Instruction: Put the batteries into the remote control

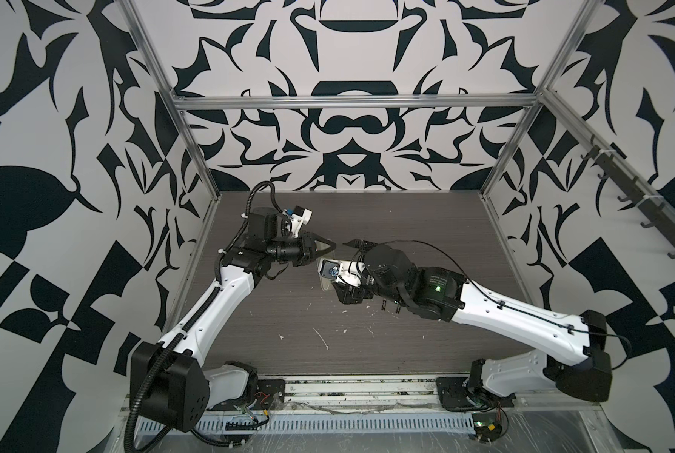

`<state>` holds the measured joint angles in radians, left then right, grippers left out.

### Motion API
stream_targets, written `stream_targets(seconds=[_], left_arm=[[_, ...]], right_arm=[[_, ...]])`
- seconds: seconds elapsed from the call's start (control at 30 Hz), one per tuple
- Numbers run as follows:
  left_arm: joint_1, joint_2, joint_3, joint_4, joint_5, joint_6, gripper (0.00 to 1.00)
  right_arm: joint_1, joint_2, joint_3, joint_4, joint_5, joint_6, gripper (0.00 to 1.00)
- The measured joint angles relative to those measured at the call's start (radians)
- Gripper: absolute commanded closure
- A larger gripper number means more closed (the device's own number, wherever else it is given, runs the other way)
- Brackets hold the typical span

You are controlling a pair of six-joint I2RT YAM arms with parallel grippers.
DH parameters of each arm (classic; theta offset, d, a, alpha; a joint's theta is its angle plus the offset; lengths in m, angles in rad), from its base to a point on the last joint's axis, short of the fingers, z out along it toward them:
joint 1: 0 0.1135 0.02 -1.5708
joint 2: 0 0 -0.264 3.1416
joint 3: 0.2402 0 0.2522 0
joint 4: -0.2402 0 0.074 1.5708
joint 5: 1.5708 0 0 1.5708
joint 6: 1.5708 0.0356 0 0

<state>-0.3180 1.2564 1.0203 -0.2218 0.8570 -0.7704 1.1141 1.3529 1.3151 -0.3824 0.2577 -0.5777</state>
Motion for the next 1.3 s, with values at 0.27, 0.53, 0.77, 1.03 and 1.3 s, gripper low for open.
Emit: stream_targets(seconds=[0.27,0.53,0.77,1.03,1.3], left_arm=[[0.005,0.0,0.0,0.003,-0.014,0.0,1.0],[0.005,-0.002,-0.005,0.013,-0.126,-0.003,1.0],[0.005,-0.034,-0.053,0.059,-0.266,-0.046,1.0],[0.005,-0.06,-0.056,0.051,-0.383,-0.06,1.0],[-0.012,-0.059,-0.035,-0.047,-0.447,-0.042,1.0]], right_arm=[[0.0,-0.002,0.0,-0.009,-0.003,0.026,0.0],[-0.038,-0.005,0.166,-0.171,-0.058,0.355,0.0],[-0.282,0.022,0.391,-0.348,-0.299,0.74,0.0],[-0.301,0.223,0.45,-0.496,-0.51,0.87,0.0],[-0.3,0.292,0.414,-0.529,-0.618,0.887,0.03]])
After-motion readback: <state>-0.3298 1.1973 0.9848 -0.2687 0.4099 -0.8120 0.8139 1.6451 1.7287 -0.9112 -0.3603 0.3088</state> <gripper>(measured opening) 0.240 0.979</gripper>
